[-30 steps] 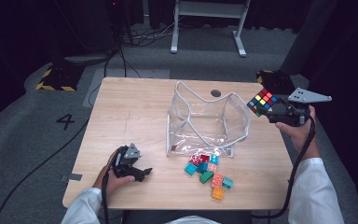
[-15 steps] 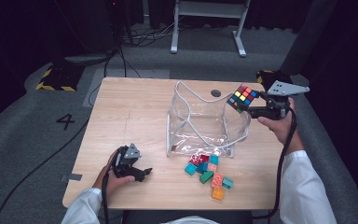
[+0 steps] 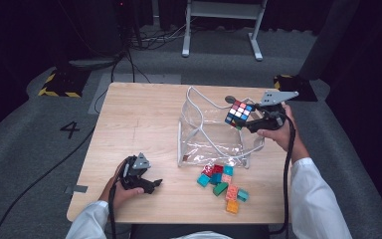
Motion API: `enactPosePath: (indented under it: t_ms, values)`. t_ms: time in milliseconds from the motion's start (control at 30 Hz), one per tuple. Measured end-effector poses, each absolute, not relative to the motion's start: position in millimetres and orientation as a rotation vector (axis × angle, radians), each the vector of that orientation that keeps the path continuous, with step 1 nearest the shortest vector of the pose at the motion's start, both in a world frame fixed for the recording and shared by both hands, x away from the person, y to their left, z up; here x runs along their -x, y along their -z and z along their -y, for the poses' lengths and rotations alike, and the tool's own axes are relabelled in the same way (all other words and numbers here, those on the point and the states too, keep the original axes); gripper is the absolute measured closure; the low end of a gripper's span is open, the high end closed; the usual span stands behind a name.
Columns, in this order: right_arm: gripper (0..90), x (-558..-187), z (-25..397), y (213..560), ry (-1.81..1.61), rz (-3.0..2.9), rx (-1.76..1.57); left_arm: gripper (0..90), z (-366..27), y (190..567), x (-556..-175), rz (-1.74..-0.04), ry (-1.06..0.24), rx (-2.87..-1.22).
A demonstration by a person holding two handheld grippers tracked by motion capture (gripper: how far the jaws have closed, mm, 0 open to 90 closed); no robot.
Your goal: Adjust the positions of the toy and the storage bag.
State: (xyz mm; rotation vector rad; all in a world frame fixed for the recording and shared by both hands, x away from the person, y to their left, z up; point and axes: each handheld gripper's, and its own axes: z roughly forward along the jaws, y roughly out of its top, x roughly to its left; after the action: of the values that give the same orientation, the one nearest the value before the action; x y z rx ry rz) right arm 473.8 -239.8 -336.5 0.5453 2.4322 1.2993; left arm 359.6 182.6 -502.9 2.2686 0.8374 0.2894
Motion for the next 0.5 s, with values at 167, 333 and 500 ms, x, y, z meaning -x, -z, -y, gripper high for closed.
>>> enactPosePath:
  t_ms: [167,333,500]
  values:
    - [34.1,-480.3,231.7,343.3,-1.185,-2.501,-0.518,11.1,-182.4,503.0,-359.6,-0.838,-0.284,-2.267]
    - [34.1,-490.4,224.7,348.9,-1.019,-2.602,-0.532,11.1,-182.5,502.9,-359.6,-0.838,-0.289,-2.268]
    - [34.1,-496.2,220.9,351.3,-0.835,-2.667,-0.540,11.1,-182.5,502.9,-359.6,-0.838,-0.289,-2.268]
